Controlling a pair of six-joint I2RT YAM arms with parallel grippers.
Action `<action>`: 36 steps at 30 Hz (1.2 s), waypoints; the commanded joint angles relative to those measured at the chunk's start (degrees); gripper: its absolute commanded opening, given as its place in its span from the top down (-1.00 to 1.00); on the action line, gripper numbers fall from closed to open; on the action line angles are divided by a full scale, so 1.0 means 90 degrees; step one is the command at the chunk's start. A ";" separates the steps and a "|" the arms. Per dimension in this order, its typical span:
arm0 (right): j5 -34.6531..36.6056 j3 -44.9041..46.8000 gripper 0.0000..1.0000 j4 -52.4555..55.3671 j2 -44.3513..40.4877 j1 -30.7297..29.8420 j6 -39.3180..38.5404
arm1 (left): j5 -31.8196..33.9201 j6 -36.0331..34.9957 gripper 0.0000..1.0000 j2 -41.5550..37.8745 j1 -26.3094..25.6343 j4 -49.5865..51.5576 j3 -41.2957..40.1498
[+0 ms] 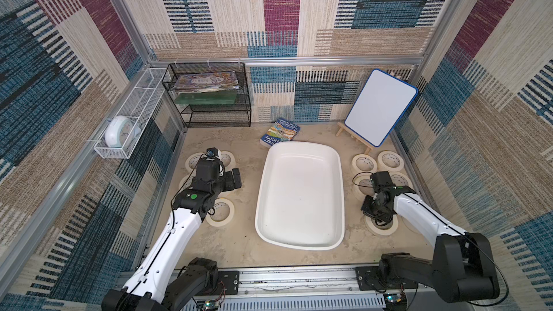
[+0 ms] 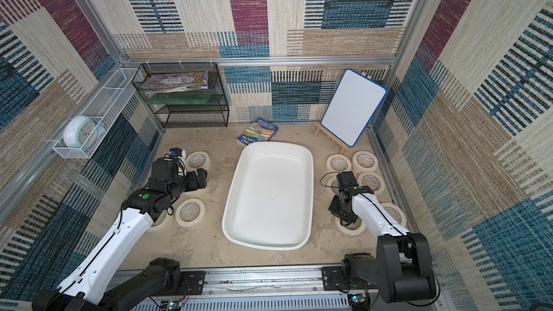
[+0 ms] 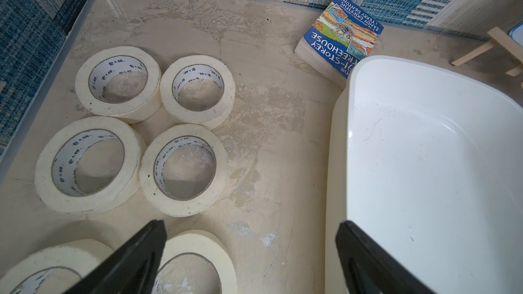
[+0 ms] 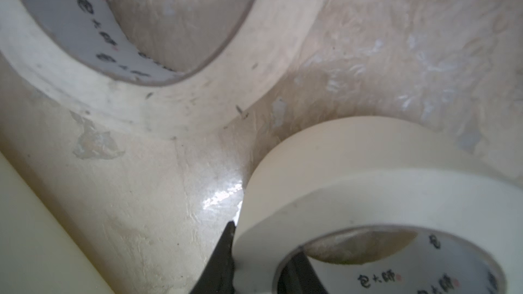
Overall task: Take out the art tape in the storage box
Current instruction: Place the art tape at the center of the board, then reset both arms
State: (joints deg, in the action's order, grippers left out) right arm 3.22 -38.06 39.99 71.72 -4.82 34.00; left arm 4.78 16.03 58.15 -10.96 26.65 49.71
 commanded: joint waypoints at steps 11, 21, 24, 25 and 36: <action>-0.0518 -0.0508 -0.95 0.0100 -0.0495 -0.0038 -0.0483 | -0.0013 -0.0262 -0.98 0.0044 0.0007 0.0021 0.0066; -0.0500 -0.1935 -0.98 -0.1108 -0.0769 -0.0241 -0.1553 | -0.0110 -0.0548 -0.98 -0.0217 0.0007 -0.0637 -0.0151; 0.0064 -0.2166 -0.98 -0.1898 -0.0499 -0.0228 -0.1903 | 0.0167 -0.0922 -0.98 -0.0282 0.0007 -0.0989 -0.0229; 0.0208 -0.2093 -0.98 -0.2333 -0.0431 -0.0225 -0.2120 | 0.0288 -0.1097 -0.98 -0.0257 0.0012 -0.1212 -0.0331; 0.0951 0.0127 -0.98 -0.7587 0.0157 0.0106 -0.3448 | 0.0484 -0.2745 -0.98 0.0416 0.0331 -0.3215 -0.1376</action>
State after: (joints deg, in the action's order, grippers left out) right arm 9.41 -39.03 -11.29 71.31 -4.67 8.47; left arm 10.44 -3.03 61.14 -8.69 3.75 38.20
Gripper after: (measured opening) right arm 0.992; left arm 0.992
